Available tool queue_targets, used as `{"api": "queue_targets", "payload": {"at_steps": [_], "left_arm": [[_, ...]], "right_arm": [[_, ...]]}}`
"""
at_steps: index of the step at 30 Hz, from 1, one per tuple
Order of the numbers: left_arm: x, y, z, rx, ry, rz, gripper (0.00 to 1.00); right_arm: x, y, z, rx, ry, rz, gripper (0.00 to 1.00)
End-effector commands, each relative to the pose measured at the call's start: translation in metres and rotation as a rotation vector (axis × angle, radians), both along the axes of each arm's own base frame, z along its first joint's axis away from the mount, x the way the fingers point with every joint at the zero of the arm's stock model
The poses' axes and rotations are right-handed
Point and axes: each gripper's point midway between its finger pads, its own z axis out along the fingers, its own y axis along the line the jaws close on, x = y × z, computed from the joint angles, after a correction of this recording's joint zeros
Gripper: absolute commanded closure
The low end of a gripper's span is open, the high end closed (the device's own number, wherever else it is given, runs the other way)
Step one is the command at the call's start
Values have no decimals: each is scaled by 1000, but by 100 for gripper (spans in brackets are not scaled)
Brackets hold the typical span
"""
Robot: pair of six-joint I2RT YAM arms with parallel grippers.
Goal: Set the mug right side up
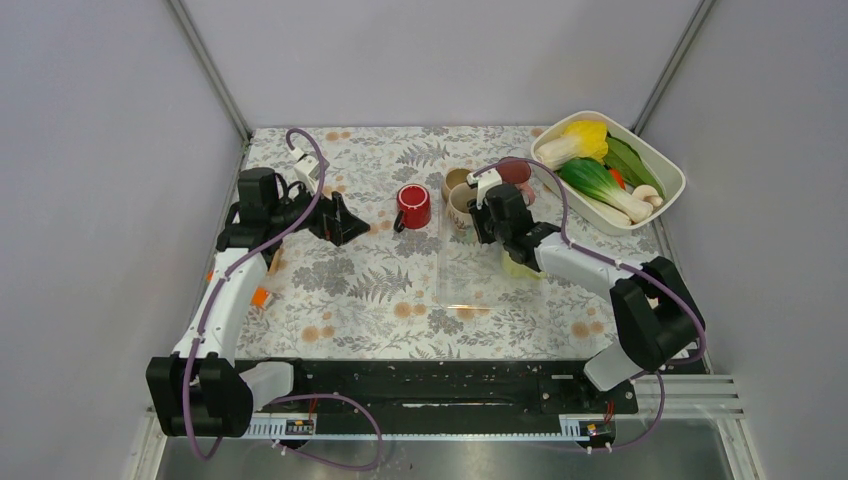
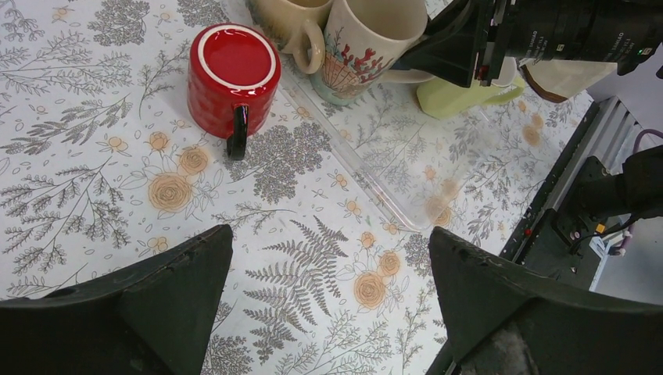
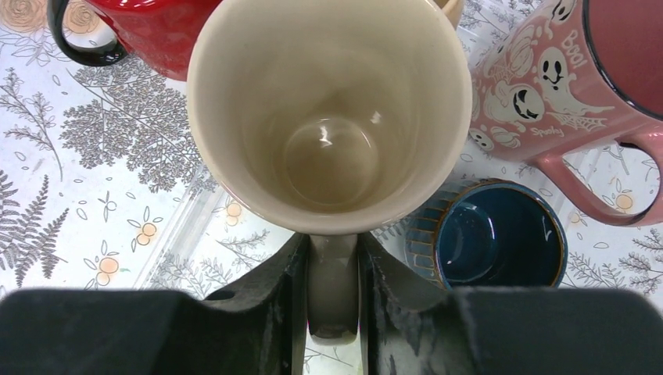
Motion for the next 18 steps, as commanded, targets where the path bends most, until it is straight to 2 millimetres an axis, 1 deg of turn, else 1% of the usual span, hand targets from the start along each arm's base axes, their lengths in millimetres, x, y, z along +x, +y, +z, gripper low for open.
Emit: {"api": "queue_targets", "payload": {"at_steps": [1,3,6,9,13,15,18], "left_arm": [[-1,-3,14,-14,-67,-24,1],[-1,-3,14,-16,-65,-26,1],[-1,-3,13,-17,-60,-29,1],[1,-4,11,-20,-52,-31,1],[8,-6,5,14,-59,-34,1],[14,-9,-1,57,-73,-34,1],[26,-15,-16,143,-95,-40,1]], "right_arm": [[16,-1,31,-3,-106,-27,60],[13,-3,39,-1,-118,-23,50],[7,-6,56,9,-153,-11,42],[3,-11,69,-7,-190,2,36],[-2,-20,89,-47,-253,23,32],[-5,-21,104,-54,-285,49,30],[-17,-20,124,-58,-326,119,23]]}}
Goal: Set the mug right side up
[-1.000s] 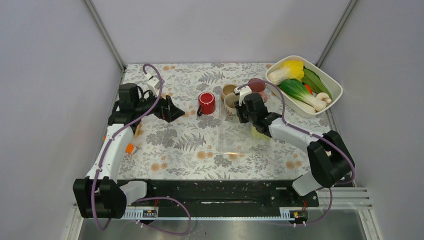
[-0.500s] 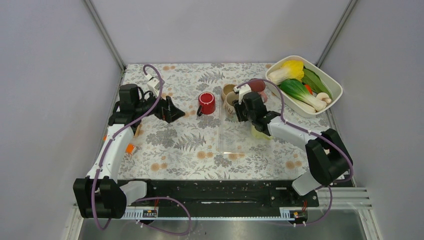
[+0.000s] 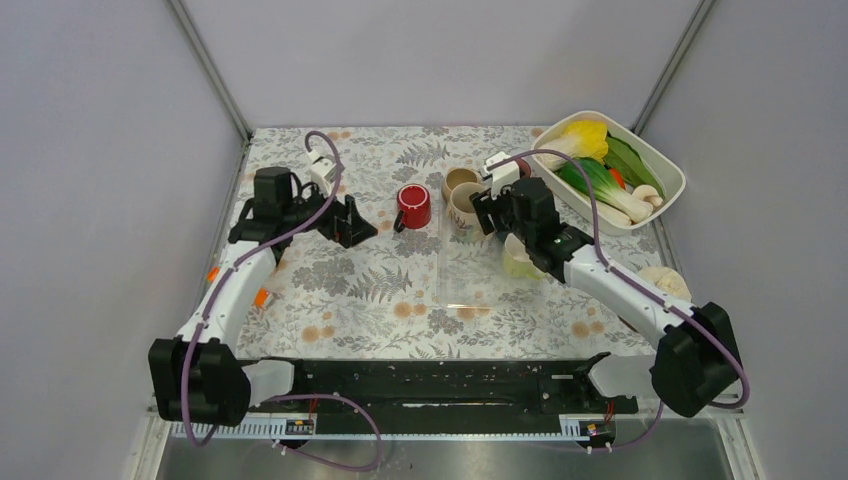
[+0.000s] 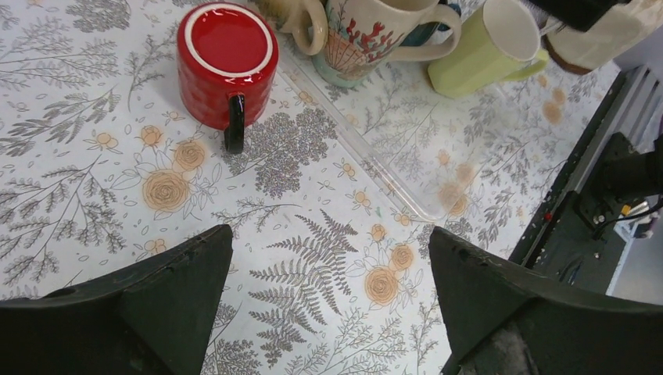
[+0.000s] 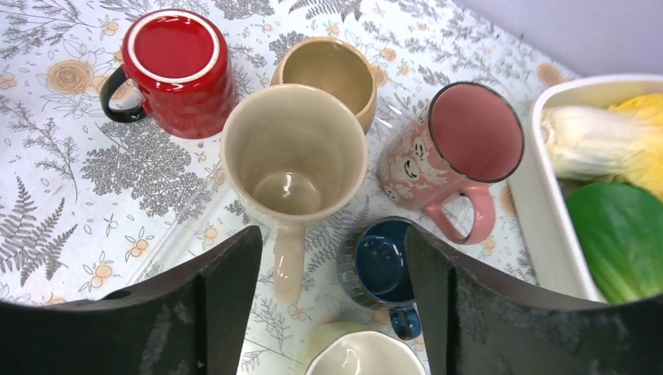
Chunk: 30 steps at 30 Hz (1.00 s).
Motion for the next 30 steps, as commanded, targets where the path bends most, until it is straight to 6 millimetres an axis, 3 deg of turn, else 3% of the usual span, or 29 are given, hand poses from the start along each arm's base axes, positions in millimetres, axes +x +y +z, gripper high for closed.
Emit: {"api": "queue_targets", "payload": {"at_steps": [1,6,10,14,20,30], "left_arm": [[30,-9,-8,144,-119,-7,1],[67,-20,-41,260,-73,43,1],[96,-30,-51,317,-68,76,2],[118,-38,-63,370,-58,94,9],[134,-49,-84,422,-6,89,17],[137,-59,-108,483,45,67,28]], "right_arm": [[-14,-1,46,-29,-116,93,20],[-33,-4,78,13,-209,147,13],[-46,-4,90,69,-265,184,12],[-52,-7,91,111,-275,197,12],[-51,-16,98,164,-290,169,13],[-50,-26,100,185,-325,144,13]]}}
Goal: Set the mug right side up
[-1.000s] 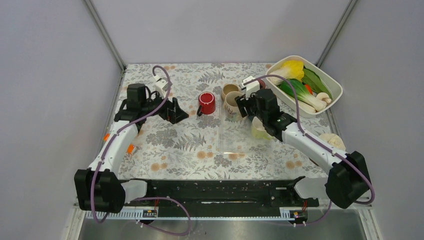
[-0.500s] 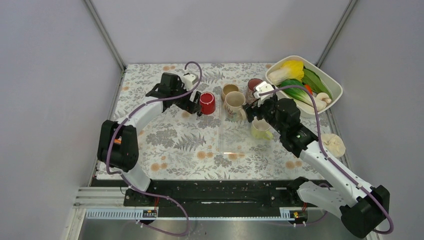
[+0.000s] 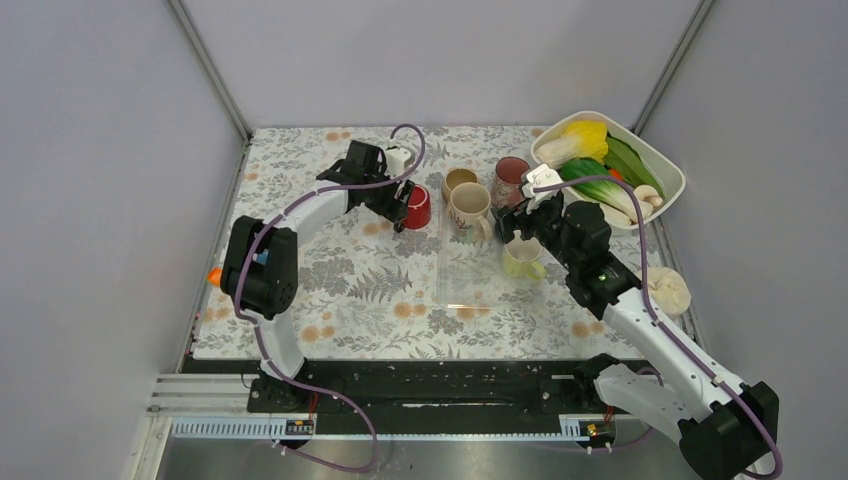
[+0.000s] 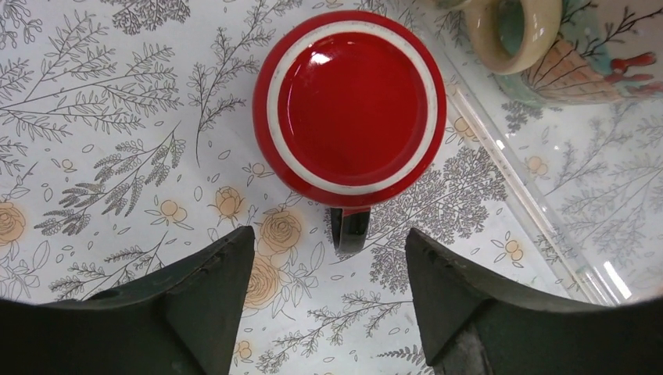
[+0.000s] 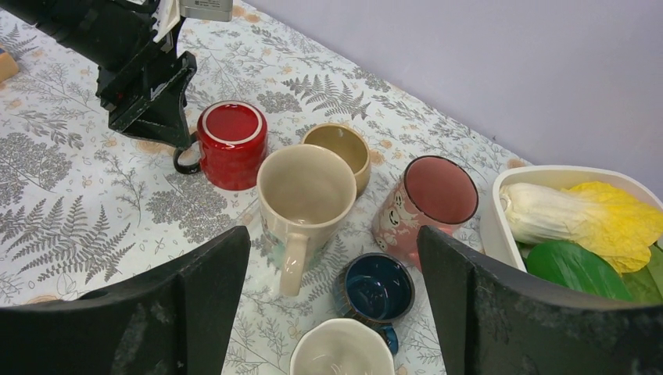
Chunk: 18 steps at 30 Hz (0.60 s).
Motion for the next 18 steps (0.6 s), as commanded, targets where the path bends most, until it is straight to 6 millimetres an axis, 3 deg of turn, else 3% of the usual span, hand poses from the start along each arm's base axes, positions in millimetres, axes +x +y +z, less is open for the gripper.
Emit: {"api": "queue_targets", "payload": {"at_steps": [1,14,18], "left_arm": [[16,-2,10,33,-48,12,30],[21,-7,-4,50,5,17,50],[19,-9,-9,55,23,11,47]], "right_arm": [[0,-2,20,55,-68,1,13],[1,-7,17,69,-63,-12,13],[2,-7,17,72,-61,-13,13]]}}
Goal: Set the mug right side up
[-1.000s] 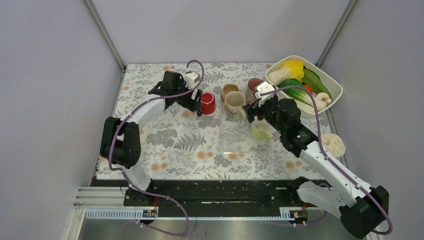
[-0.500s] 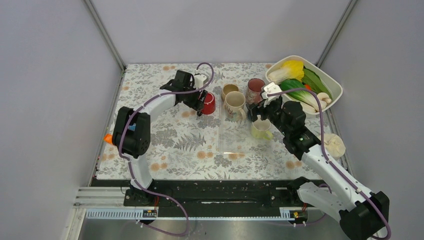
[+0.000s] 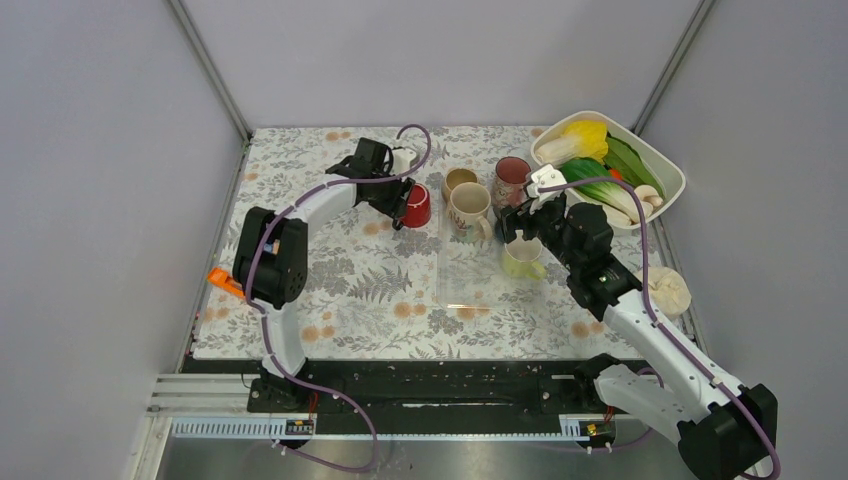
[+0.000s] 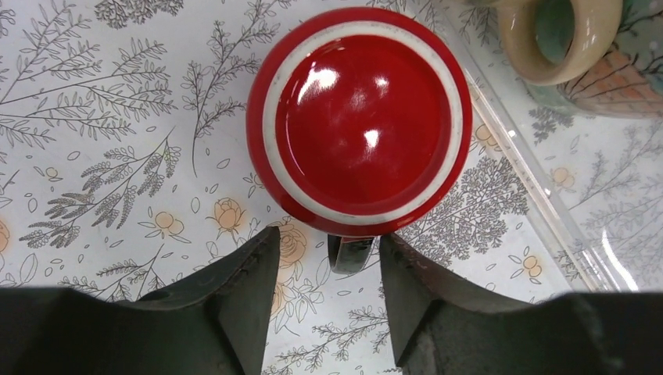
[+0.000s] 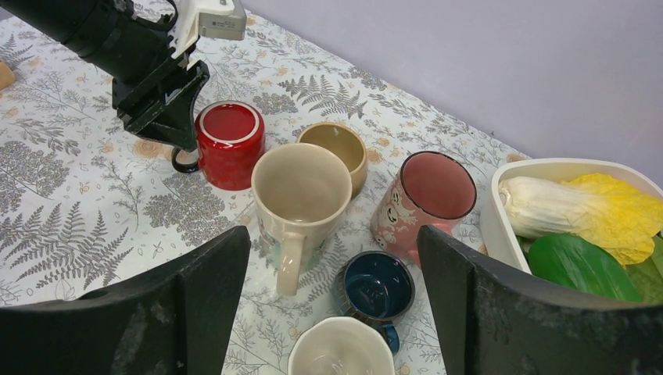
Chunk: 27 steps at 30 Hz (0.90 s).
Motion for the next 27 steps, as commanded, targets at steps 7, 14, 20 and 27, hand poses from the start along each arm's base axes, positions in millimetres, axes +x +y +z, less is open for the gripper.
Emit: {"api": "queue_targets", "payload": {"at_steps": [7,14,20,27], "left_arm": [[9,-7,2,8,-10,-1,47],[11,-12,1,4,5,-7,54],[12,-14,-2,11,15,-8,60],[13,-13,-3,18,19,3,61]], "right_arm": [[1,-1,17,45,-52,2,13],[1,-2,16,52,-48,-1,13],[1,-3,17,58,-47,-3,13],[1,-4,17,65,-45,-5,13]]}}
